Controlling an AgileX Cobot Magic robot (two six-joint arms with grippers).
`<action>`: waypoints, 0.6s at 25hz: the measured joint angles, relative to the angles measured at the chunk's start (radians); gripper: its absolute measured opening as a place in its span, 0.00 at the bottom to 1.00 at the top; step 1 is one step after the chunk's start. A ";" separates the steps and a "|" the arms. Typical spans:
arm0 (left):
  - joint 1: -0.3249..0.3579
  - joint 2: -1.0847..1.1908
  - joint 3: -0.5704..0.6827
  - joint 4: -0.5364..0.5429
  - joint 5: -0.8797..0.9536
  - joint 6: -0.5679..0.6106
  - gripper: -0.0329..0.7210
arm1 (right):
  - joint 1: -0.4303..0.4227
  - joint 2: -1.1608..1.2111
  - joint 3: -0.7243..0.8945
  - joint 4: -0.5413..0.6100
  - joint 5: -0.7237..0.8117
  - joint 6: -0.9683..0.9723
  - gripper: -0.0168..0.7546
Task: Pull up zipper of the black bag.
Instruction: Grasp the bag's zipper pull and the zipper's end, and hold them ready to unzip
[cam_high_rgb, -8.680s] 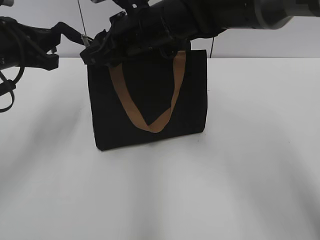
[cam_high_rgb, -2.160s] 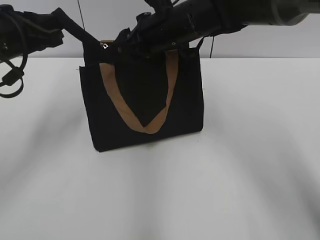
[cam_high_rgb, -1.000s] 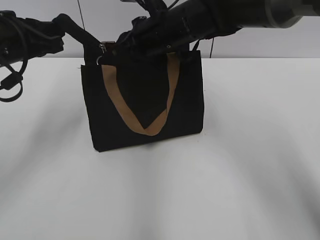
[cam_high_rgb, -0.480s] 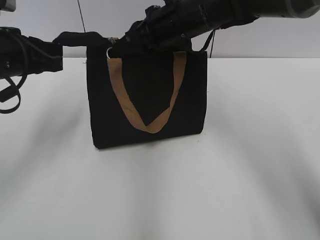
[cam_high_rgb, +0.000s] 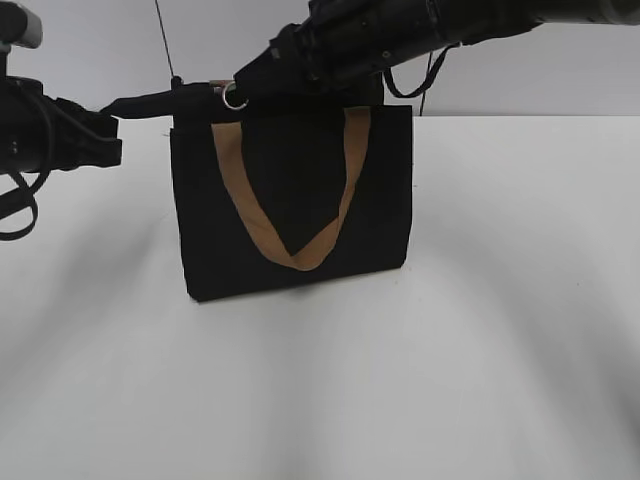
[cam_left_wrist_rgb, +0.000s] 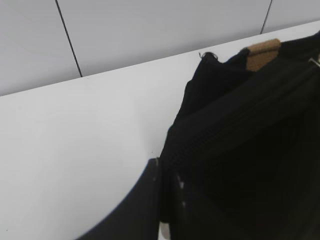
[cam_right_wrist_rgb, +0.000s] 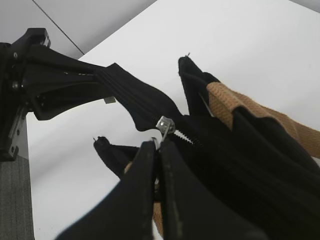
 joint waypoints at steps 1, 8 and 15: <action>0.000 0.000 0.000 0.001 0.004 0.000 0.05 | -0.001 0.000 0.000 0.000 0.006 0.000 0.00; 0.024 0.000 0.000 0.004 0.047 0.000 0.05 | -0.003 0.000 0.000 -0.016 0.024 0.016 0.00; 0.074 0.000 0.000 0.004 0.074 0.000 0.05 | -0.044 0.000 0.000 -0.030 0.028 0.029 0.00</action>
